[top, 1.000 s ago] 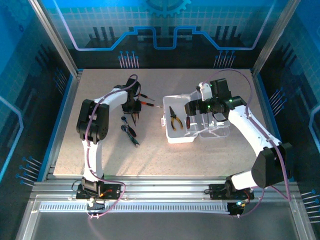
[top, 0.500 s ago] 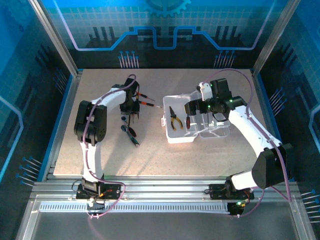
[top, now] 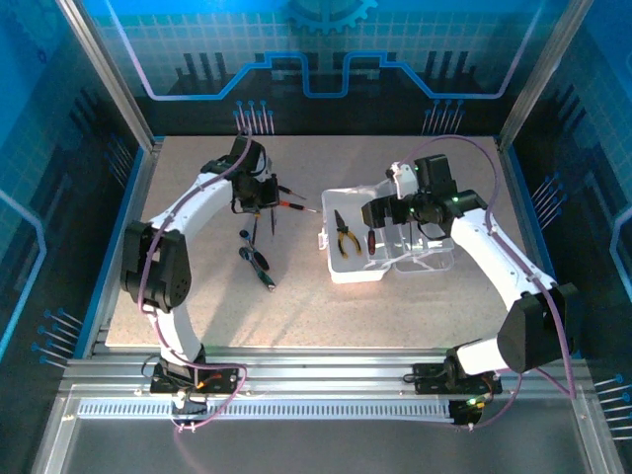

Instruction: Pack the tool kit

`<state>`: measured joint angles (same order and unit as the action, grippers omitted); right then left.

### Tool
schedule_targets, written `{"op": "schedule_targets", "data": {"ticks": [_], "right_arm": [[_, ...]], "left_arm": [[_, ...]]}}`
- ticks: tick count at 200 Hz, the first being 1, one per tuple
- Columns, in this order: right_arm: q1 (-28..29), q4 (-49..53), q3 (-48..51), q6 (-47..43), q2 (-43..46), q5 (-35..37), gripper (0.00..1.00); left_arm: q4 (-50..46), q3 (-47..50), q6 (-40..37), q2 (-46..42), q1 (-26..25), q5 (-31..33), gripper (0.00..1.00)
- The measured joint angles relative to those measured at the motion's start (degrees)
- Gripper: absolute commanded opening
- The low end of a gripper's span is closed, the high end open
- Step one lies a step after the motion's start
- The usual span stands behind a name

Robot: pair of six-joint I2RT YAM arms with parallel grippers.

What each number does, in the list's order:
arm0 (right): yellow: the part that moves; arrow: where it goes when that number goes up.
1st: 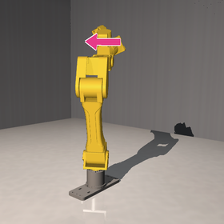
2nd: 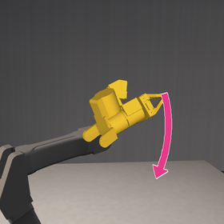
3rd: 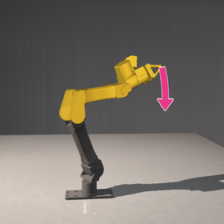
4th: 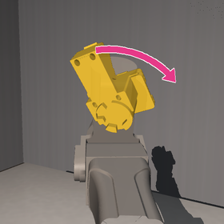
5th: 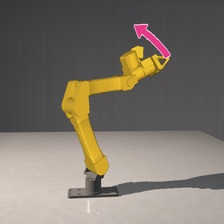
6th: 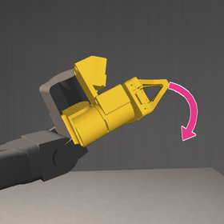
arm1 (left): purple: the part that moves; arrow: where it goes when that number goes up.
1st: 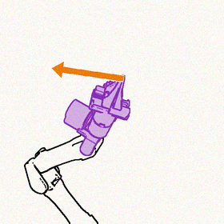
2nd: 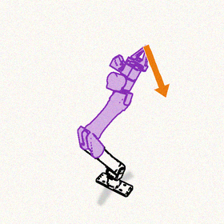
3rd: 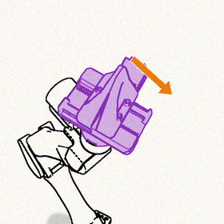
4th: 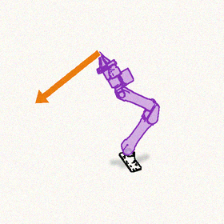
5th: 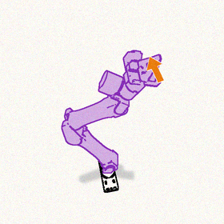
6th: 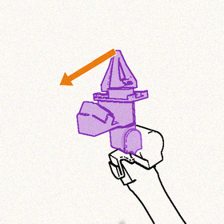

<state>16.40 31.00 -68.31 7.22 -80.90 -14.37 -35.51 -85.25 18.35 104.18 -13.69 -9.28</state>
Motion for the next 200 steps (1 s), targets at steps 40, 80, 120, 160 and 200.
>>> {"op": "schedule_targets", "data": {"ticks": [40, 80, 120, 160, 200], "right_arm": [[5.88, -2.01, -1.68, 1.57, -2.08, -1.68, 1.00], [10.78, -5.09, -3.32, 3.34, -5.55, -2.25, 1.00], [12.17, -8.04, -3.37, 5.29, -7.02, -2.38, 0.83], [12.20, -10.05, -3.37, 6.86, -7.80, -2.25, 0.54], [12.20, -12.09, -3.39, 8.41, -8.81, -2.12, 0.35]], "left_arm": [[8.33, 0.04, 4.57, -1.64, -6.08, -8.33, 0.00], [13.84, -0.22, 8.76, -1.60, -10.93, -13.57, 0.00], [16.22, -0.55, 10.64, -1.46, -11.87, -15.34, 0.00], [17.53, -0.55, 11.82, -1.46, -12.55, -16.35, 0.00], [17.84, -0.55, 11.82, -1.49, -13.53, -17.11, 0.00]]}}
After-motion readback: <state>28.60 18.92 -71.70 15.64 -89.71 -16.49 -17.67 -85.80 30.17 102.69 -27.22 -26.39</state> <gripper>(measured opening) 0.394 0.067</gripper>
